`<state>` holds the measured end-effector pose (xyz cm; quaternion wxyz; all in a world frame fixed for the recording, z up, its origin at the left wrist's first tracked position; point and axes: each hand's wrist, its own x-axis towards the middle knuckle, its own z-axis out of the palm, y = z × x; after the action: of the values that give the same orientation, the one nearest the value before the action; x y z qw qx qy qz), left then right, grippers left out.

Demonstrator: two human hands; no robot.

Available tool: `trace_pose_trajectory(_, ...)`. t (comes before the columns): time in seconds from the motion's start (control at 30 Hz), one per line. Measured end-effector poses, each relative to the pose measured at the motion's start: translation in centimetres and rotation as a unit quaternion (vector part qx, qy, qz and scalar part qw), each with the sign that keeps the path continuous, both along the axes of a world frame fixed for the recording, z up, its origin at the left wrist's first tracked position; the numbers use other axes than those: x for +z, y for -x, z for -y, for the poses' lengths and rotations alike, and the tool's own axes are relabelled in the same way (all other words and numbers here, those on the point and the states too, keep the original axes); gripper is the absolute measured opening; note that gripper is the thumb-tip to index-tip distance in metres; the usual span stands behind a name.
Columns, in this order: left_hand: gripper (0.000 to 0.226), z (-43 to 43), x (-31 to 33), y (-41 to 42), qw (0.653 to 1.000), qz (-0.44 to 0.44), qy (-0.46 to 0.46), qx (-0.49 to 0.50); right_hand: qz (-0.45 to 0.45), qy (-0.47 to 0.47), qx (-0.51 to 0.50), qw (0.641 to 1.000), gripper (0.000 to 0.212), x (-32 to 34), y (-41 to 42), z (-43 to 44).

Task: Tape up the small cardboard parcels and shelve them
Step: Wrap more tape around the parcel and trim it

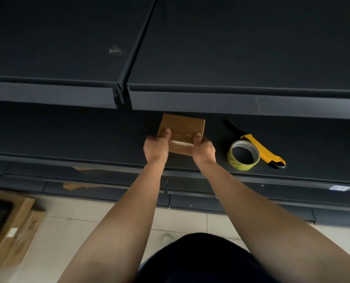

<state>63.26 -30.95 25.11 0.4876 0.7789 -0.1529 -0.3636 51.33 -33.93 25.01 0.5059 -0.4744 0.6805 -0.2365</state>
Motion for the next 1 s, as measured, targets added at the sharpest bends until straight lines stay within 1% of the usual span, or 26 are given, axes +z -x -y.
trace_pose_trajectory(0.1, 0.062, 0.0, -0.2, 0.9, 0.997, 0.052, -0.005, -0.056, -0.002, -0.022, -0.022, 0.999, 0.065, 0.2, -0.7, 0.2)
trace_pose_trajectory(0.13, 0.066, -0.1, -0.2, 1.0, 0.996, 0.062, -0.014, -0.063, -0.008, -0.018, -0.024, 1.0, 0.067, 0.3, -0.8, 0.2)
trace_pose_trajectory(0.2, 0.062, -0.2, -0.4, 0.9, 0.996, 0.063, -0.024, -0.06, -0.019, -0.003, -0.019, 1.0, 0.063, 0.2, -0.7, 0.3)
trace_pose_trajectory(0.33, 0.042, -0.6, -1.2, 0.3, 0.997, 0.065, 0.019, -0.026, -0.035, 0.022, 0.006, 0.999, 0.051, -0.1, -0.1, 0.3)
trace_pose_trajectory(0.43, 0.045, -0.9, -1.6, 0.3, 0.996, 0.081, 0.035, -0.018, -0.028, 0.039, 0.006, 0.999, 0.05, -0.4, 0.4, 0.2)
trace_pose_trajectory(0.57, 0.05, -1.1, -1.5, 0.5, 0.993, 0.111, 0.033, 0.004, -0.001, 0.045, -0.002, 0.999, 0.052, -0.8, 1.0, 0.1)
trace_pose_trajectory(0.7, 0.048, -1.2, -1.4, 1.2, 0.992, 0.121, 0.033, 0.031, 0.035, 0.007, -0.008, 0.999, 0.058, -1.2, 1.5, 0.1)
trace_pose_trajectory(0.83, 0.055, -1.1, -1.1, 1.5, 0.986, 0.168, 0.01, 0.001, 0.031, 0.047, 0.055, 0.997, 0.054, -1.4, 1.9, -0.2)
trace_pose_trajectory(0.93, 0.06, -0.9, -1.0, 0.6, 0.987, 0.157, -0.013, -0.031, -0.008, 0.055, 0.079, 0.995, 0.056, -1.3, 2.1, 0.1)
trace_pose_trajectory(1.0, 0.061, -1.2, -1.2, 0.3, 0.986, 0.141, -0.01, -0.086, -0.018, 0.058, 0.091, 0.994, 0.059, -1.4, 2.0, 0.1)
